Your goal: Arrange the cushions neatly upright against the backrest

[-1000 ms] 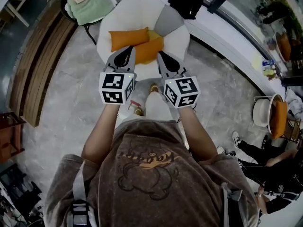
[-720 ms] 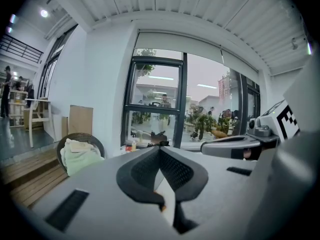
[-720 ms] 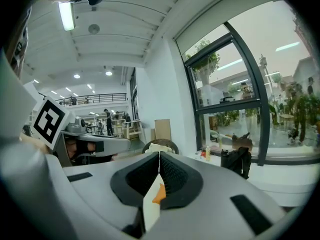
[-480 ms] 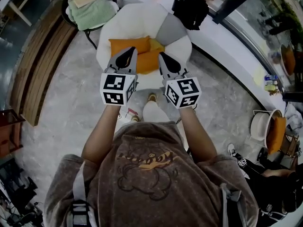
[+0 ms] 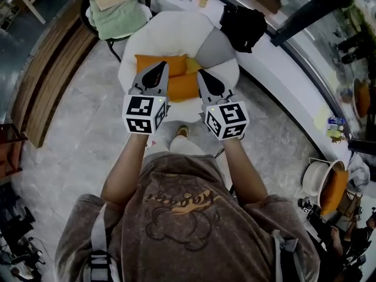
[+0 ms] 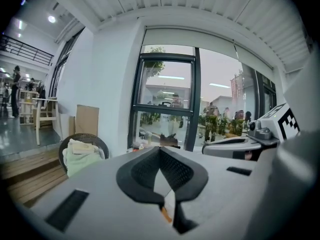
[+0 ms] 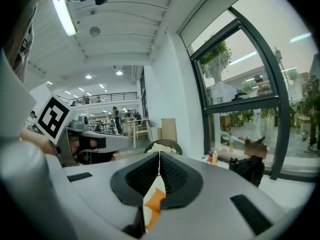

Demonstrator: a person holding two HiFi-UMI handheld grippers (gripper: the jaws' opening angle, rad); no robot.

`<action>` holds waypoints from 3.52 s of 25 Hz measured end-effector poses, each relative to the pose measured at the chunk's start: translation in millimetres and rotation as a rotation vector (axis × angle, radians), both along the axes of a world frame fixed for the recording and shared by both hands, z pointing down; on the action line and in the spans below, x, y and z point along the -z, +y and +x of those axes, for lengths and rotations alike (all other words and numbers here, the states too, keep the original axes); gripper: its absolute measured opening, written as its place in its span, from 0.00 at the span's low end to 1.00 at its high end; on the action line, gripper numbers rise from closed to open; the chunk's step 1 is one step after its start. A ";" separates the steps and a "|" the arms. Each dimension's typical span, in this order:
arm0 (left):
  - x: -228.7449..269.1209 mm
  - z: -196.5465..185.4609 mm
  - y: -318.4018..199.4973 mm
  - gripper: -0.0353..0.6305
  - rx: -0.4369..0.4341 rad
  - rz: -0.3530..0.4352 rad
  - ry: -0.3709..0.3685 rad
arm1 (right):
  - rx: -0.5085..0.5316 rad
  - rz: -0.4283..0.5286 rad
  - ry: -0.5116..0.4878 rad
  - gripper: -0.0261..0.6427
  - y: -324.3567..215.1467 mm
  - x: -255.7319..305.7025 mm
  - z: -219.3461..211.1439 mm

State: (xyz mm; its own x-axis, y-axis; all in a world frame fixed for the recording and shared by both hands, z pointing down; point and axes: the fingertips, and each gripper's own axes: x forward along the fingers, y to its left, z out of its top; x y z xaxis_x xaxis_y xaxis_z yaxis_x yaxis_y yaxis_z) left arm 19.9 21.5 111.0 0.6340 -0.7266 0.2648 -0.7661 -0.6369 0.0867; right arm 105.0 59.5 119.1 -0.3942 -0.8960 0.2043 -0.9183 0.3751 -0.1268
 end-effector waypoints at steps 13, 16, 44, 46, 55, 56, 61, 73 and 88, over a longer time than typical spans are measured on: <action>-7.4 2.4 -39.8 0.06 0.083 -0.013 -0.008 | 0.060 0.002 -0.009 0.07 -45.1 -2.9 2.4; -12.3 -0.2 -47.0 0.06 0.082 -0.024 -0.002 | 0.038 0.004 -0.022 0.07 -53.4 -4.0 2.5; -118.0 -15.5 -140.0 0.06 0.105 -0.103 -0.021 | 0.017 -0.074 -0.001 0.07 -146.4 -103.1 -20.9; -130.6 -14.4 -143.2 0.06 0.102 -0.113 -0.020 | 0.024 -0.083 0.001 0.07 -151.2 -115.1 -22.3; -185.9 -20.6 -161.0 0.06 0.108 -0.149 -0.031 | 0.031 -0.127 0.006 0.07 -168.7 -170.4 -24.2; -192.1 -21.5 -162.8 0.06 0.109 -0.152 -0.034 | 0.030 -0.131 0.007 0.07 -170.6 -176.8 -23.9; -229.4 -23.6 -169.4 0.06 0.109 -0.172 -0.044 | 0.030 -0.152 0.007 0.07 -177.8 -210.7 -23.8; -319.7 -29.7 -160.3 0.06 0.092 -0.234 -0.057 | 0.062 -0.200 0.011 0.07 -176.2 -295.5 -40.3; -393.6 -33.0 -139.9 0.06 0.072 -0.314 -0.073 | 0.119 -0.286 0.043 0.07 -158.6 -376.9 -52.2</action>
State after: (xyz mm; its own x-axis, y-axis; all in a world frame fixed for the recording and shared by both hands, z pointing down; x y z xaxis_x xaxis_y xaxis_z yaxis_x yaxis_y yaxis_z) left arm -13.1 -118.4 504.7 0.5548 -0.6446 0.5260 -0.8198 -0.5312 0.2139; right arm 52.9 -99.1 496.0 -0.4782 -0.7480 0.4603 -0.8770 0.4348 -0.2046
